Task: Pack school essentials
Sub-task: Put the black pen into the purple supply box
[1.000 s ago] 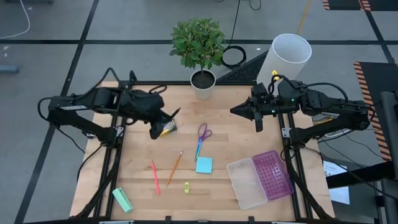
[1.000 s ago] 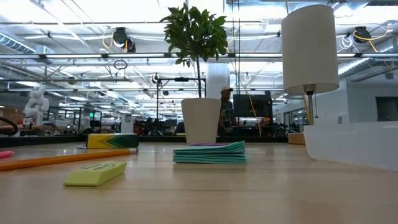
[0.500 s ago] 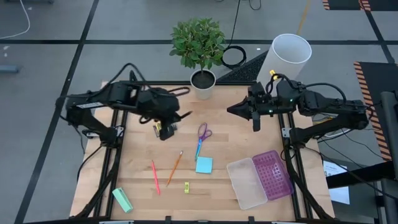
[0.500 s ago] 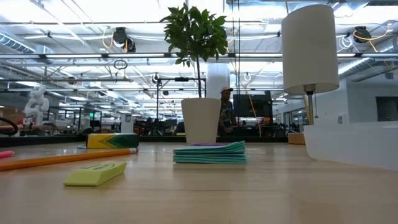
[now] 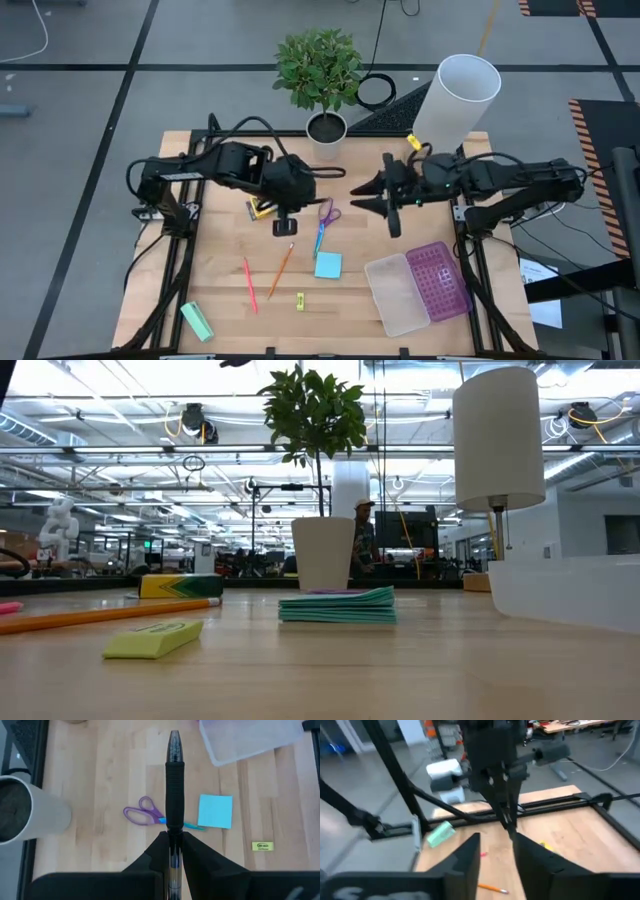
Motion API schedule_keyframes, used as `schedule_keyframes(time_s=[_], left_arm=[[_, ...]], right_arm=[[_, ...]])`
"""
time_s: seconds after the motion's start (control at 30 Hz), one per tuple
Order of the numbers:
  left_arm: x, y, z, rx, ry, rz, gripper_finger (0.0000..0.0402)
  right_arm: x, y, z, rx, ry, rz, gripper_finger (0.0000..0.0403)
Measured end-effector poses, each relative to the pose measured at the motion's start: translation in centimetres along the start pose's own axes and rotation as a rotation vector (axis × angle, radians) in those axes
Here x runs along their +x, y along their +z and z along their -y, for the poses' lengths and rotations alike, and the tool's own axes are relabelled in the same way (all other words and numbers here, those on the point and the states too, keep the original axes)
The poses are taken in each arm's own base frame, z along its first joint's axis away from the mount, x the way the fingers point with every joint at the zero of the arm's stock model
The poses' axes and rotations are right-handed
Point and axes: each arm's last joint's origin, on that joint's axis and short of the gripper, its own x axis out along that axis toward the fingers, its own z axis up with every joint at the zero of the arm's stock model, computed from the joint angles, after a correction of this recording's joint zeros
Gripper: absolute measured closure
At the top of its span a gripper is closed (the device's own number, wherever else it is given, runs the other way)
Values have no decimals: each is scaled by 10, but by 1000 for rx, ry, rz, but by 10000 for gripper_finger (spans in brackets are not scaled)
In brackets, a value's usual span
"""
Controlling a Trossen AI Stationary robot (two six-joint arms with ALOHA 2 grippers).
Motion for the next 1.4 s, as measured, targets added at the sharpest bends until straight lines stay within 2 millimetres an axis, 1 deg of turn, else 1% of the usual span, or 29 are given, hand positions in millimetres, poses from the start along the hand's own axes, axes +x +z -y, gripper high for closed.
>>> schedule_keyframes(time_s=[0.13, 0.23, 0.33, 0.43, 0.73, 0.9, 1.03, 1.2, 1.4], left_arm=[[6, 4, 1, -6, 1, 12, 360], [8, 6, 1, -7, 1, 21, 360], [9, 6, 1, -11, 1, 15, 360], [10, 6, 1, -15, 1, 15, 360], [10, 9, 1, -19, 0, 48, 360], [10, 11, 1, -22, -1, 69, 360], [10, 11, 1, -21, -1, 66, 360], [10, 11, 1, -19, -1, 66, 360], [10, 11, 1, -14, -2, 65, 360]], right_arm=[[15, -7, -1, -84, -33, -37, 237], [26, -13, 0, -131, -40, -65, 213], [34, -16, 0, -149, -45, -81, 202], [38, -18, 3, -152, -55, -93, 201], [46, -20, 7, -222, -85, -95, 230], [54, -20, 7, -228, -83, -73, 243], [59, -23, 7, -230, -84, -92, 258], [58, -23, 7, -232, -84, -89, 289], [58, -24, 7, -238, -82, -95, 340]])
